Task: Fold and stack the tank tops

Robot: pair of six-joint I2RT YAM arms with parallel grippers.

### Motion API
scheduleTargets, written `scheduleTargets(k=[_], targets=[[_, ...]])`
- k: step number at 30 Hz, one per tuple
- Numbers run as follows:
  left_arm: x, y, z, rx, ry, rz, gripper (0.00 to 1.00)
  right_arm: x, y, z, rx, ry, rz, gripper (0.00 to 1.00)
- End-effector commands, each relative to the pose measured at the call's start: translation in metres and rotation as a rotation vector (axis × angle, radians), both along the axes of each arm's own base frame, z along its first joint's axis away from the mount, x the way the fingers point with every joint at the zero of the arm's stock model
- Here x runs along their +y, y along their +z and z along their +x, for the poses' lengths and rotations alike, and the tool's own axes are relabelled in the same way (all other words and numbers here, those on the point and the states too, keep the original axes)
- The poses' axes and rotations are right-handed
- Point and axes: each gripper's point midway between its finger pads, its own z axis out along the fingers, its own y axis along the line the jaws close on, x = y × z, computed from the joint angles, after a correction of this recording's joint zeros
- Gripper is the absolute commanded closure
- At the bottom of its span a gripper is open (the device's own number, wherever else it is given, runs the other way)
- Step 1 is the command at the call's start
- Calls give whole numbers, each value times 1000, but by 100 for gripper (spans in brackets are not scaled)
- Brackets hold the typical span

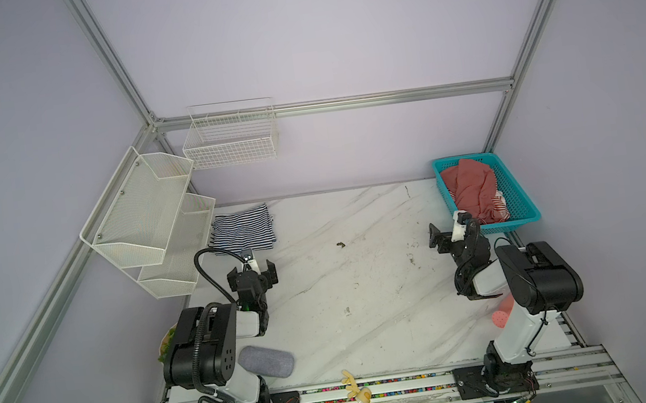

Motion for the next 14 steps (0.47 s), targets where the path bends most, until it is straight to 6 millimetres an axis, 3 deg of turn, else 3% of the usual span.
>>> scheduleTargets(k=[1, 14], targets=[[1, 18, 5, -73, 4, -13, 0, -1, 14, 3, -51, -8, -29, 3], [2, 18, 5, -73, 4, -13, 0, 0, 13, 6, -40, -32, -42, 3]])
